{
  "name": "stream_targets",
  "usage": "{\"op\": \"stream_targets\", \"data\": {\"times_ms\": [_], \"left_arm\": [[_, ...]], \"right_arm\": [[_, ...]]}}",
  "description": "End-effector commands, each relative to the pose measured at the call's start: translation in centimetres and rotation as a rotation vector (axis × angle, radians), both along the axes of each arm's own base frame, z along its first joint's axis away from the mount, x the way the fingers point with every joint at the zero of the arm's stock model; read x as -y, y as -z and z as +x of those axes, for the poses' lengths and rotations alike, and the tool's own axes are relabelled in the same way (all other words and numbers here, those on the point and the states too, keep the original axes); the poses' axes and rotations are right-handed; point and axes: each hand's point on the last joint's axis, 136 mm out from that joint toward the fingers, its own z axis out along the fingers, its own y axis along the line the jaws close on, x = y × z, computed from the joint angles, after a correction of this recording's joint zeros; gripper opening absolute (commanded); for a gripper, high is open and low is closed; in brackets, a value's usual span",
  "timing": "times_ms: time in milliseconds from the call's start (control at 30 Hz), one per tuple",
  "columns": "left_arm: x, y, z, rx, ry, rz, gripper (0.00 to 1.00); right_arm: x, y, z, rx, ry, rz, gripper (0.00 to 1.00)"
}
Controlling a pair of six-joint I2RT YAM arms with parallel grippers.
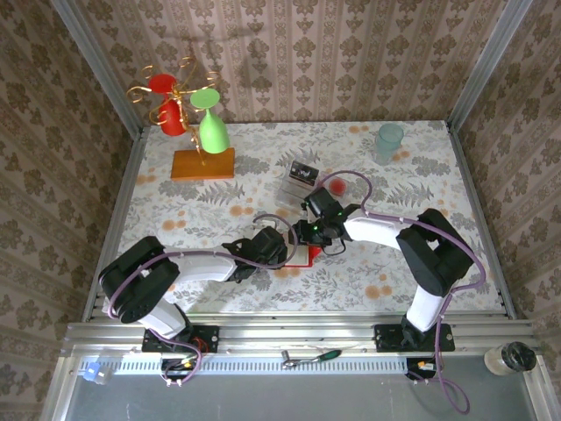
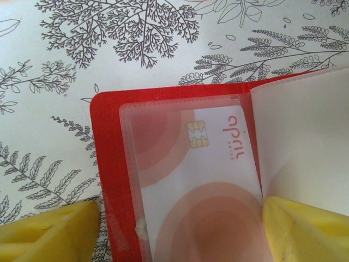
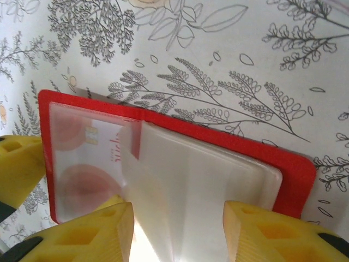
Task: Put the credit cards into the card holder
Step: Flip over the card slot in the card holder.
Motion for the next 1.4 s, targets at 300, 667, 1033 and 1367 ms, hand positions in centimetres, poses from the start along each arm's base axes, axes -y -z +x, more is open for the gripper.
{"op": "stream_targets", "data": {"times_ms": [300,667,1033,1367], "left_arm": [[0.3,0.9,-1.3,-0.055,0.023,-0.021,0.83],[-1.4,-5.4,0.0,0.079,-0.034,-0.101,0.99],[-7.1,-8.2,0.3,0.145,-0.151,-0.156,1.0],[-8.7,-7.5,-0.2,0.132,-0.185,-0.15,1.0]], "right_arm": [[-2.2,-1.1,-0.1,-0.016,-0.046,0.111,0.48],[-5.4,-4.6,-1.1,-0.017,-0.093,0.214,0.51],[-8.7,-3.4,-1.2,-0.036,-0.11,0.193,0.56],[-10.6,-0.4,-0.4,-0.08,-0.112,0.194,0.56]]}}
